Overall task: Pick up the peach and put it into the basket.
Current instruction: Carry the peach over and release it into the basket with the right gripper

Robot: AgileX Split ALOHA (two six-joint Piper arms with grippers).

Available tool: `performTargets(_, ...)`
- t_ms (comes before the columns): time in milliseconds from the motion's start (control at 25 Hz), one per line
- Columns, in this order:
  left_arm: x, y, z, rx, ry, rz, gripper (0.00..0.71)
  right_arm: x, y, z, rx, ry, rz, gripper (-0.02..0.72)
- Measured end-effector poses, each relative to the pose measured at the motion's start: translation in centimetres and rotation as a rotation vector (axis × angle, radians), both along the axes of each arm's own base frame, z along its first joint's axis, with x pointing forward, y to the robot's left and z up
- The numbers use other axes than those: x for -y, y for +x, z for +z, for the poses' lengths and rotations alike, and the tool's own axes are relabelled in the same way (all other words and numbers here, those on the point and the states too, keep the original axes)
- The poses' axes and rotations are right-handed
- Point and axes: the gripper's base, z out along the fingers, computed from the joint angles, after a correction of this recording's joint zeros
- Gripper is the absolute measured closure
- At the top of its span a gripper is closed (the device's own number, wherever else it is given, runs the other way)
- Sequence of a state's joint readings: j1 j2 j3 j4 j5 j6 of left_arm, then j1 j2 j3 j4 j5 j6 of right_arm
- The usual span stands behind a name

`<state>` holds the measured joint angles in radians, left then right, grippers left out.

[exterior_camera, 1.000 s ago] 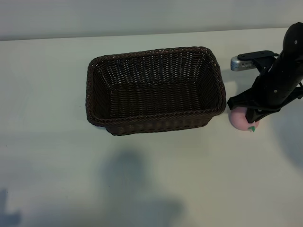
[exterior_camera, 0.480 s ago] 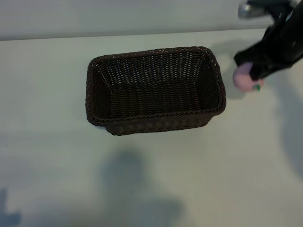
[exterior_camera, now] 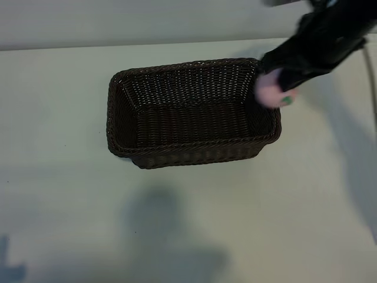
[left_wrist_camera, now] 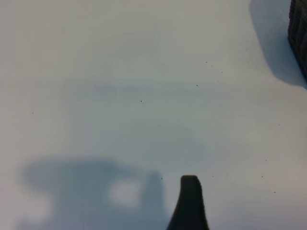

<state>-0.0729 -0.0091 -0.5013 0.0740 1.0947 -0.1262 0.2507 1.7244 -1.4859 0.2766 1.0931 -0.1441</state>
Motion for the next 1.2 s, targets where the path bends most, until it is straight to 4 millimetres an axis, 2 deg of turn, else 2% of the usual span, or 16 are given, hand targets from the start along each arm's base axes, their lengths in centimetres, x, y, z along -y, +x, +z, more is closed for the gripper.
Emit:
performTargets(120,0.0,0.0,0.0,0.000,0.000,0.000,0.116,-3.2,-0.1,-0.8,0.022,0.012,0.050,0.663)
performTargets(280,0.0,0.0,0.0,0.000,0.000,0.000,0.116,-5.6,0.4,-2.5,0.048,0.011,0.076,0.663)
performTargets(600,0.0,0.0,0.0,0.000,0.000,0.000,0.116,-6.6,3.2,-6.8,0.075,0.026,-0.026,0.663)
performTargets(840,0.0,0.0,0.0,0.000,0.000,0.000,0.116,-7.0,3.3,-7.3,0.080,0.029,-0.025,0.640)
performTargets(1000,0.0,0.0,0.0,0.000,0.000,0.000,0.116,-7.0,3.3,-7.3,0.082,0.030,-0.025,0.555)
performTargets(1200,0.0,0.0,0.0,0.000,0.000,0.000,0.116,-7.0,3.3,-7.3,0.083,0.029,-0.023,0.326)
